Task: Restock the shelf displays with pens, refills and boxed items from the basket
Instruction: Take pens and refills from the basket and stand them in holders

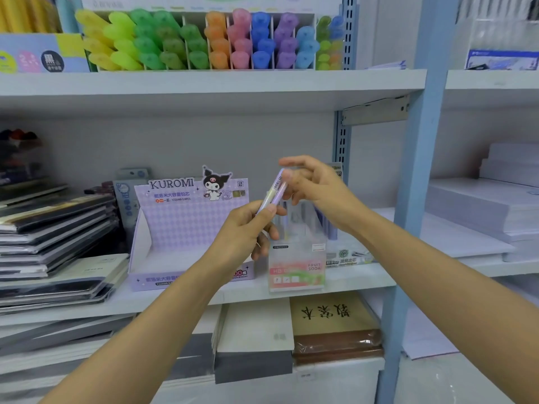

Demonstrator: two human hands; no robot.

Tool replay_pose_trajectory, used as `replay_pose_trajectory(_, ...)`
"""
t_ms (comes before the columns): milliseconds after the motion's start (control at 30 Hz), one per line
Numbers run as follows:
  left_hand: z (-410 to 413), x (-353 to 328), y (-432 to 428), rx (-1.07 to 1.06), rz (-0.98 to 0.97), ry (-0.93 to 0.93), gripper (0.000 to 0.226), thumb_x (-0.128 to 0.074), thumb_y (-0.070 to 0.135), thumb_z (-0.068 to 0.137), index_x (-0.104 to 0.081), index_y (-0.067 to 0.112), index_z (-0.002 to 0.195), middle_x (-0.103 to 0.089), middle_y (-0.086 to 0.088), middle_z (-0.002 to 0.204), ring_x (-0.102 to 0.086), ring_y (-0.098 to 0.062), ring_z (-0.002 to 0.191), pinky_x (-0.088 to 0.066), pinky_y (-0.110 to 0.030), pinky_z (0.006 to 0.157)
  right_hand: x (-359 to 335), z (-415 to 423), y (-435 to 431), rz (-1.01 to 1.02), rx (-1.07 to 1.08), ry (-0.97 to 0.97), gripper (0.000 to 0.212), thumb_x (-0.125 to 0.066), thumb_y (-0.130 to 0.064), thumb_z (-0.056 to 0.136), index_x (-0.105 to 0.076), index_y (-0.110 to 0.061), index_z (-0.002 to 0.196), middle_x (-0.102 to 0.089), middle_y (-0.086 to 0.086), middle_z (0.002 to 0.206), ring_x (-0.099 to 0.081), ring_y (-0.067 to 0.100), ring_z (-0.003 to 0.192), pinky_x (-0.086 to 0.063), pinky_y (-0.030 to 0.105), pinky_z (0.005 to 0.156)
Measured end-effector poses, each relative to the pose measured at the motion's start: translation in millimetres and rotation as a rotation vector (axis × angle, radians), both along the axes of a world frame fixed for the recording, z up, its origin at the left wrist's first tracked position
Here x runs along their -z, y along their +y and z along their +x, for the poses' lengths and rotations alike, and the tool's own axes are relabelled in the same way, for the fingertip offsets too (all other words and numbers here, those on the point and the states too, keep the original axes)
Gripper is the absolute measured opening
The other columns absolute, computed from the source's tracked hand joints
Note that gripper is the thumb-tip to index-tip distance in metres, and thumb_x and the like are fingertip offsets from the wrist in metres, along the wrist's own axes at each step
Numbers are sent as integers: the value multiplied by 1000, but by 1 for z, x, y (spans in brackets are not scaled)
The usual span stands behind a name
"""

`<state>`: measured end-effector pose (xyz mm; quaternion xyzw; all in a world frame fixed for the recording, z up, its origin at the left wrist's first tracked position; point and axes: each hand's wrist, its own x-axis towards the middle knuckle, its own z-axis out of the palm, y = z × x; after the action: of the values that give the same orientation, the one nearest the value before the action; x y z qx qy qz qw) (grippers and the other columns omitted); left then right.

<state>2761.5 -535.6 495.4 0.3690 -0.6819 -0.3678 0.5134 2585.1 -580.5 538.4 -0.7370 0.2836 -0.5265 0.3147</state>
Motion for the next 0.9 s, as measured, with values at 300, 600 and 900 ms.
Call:
replay_pose_trajectory(300, 2, -9, 11, -22, 82, 115, 29, -47, 38, 100, -66, 17, 93, -59, 0, 67, -29, -10, 39, -25, -16, 38, 2, -5, 19, -59, -28, -201, 15, -66, -5, 89, -64, -2, 104, -73, 9, 74, -69, 19, 63, -55, 23, 62)
replay_pose_trajectory(600, 19, -5, 10, -190, 118, 195, 23, -68, 27, 88, -66, 6, 77, -50, 2, 54, -19, -8, 36, -18, -17, 36, -1, -22, 24, 50, 0, 46, 12, -69, -7, 87, -61, 1, 89, -72, 9, 77, -70, 15, 70, -56, 22, 68)
replay_pose_trajectory(900, 8, -14, 9, -198, 72, 330, 27, -72, 33, 83, -71, 7, 91, -27, 7, 50, -17, -10, 41, -19, -18, 35, 9, -15, 22, -111, 14, 470, 20, -68, -17, 90, -71, -16, 109, -72, 5, 83, -67, 21, 76, -57, 29, 76)
